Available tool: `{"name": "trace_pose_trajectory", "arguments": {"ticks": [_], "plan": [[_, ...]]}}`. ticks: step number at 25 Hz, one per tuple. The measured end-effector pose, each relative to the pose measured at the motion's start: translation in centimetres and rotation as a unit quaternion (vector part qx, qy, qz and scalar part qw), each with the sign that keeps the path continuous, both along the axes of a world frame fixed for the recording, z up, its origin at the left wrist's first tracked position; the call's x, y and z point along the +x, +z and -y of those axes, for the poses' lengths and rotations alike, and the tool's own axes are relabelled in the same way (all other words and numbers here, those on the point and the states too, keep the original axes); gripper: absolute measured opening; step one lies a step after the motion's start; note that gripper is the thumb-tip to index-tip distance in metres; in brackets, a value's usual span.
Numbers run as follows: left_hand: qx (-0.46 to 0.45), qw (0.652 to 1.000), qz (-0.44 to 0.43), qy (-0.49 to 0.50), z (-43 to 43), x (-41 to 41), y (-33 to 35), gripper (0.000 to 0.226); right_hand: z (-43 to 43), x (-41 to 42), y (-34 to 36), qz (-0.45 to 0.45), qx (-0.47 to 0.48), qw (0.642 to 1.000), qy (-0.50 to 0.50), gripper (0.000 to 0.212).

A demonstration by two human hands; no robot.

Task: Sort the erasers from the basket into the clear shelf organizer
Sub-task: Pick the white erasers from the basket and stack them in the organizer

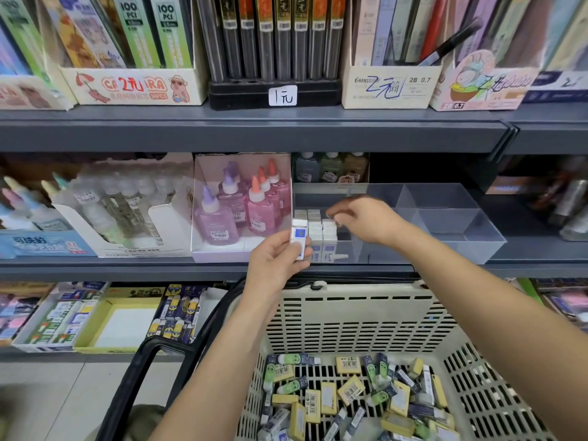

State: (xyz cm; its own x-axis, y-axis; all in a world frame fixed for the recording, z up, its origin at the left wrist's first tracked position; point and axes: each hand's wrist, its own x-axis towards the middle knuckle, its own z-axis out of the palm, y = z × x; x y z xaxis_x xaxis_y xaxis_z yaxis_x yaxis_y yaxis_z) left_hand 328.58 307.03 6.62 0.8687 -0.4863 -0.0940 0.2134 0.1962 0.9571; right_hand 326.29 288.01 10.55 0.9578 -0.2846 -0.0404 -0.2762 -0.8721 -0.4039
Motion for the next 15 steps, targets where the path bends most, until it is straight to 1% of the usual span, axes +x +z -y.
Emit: {"name": "trace_pose_trajectory", "arguments": {"ticks": [2,3,4,6,7,9,11,12,13,15], "plan": [[0.006,1.0,0.017,-0.006,0.1,0.0,0.0,0.021,0.0,-0.8,0.8,0.07,0.032,0.996,-0.036,0.024],[0.005,1.0,0.024,-0.011,0.2,-0.1,0.1,0.022,-0.3,-1.3,1.1,0.097,0.06,0.992,-0.049,0.02],[0.007,0.999,0.037,-0.015,0.3,-0.2,0.1,0.024,-0.8,-1.9,1.5,0.11,0.098,0.988,-0.051,0.022],[0.034,0.995,0.093,-0.024,0.9,-0.4,0.4,0.028,-2.3,-3.1,2.2,0.098,0.171,0.98,-0.028,0.035],[0.053,0.99,0.125,-0.028,1.3,-0.5,0.5,0.03,-3.0,-3.5,2.5,0.083,0.178,0.98,-0.014,0.036],[0.076,0.983,0.166,-0.035,1.8,-0.7,0.8,0.034,-3.4,-3.8,2.7,0.065,0.162,0.985,-0.002,0.025],[0.105,0.973,0.206,-0.027,1.9,-0.6,0.8,0.035,-2.9,-3.7,3.2,0.06,0.206,0.976,-0.015,0.008],[0.136,0.962,0.235,-0.006,1.7,-0.3,0.7,0.034,-2.5,-3.5,3.6,0.066,0.221,0.973,-0.029,0.007],[0.172,0.95,0.262,0.02,1.5,0.0,0.4,0.034,-1.9,-3.2,3.8,0.077,0.202,0.975,-0.048,0.015],[0.237,0.927,0.284,0.059,1.2,0.7,-0.2,0.035,-0.6,-2.3,4.1,0.087,0.08,0.99,-0.08,0.026]]}}
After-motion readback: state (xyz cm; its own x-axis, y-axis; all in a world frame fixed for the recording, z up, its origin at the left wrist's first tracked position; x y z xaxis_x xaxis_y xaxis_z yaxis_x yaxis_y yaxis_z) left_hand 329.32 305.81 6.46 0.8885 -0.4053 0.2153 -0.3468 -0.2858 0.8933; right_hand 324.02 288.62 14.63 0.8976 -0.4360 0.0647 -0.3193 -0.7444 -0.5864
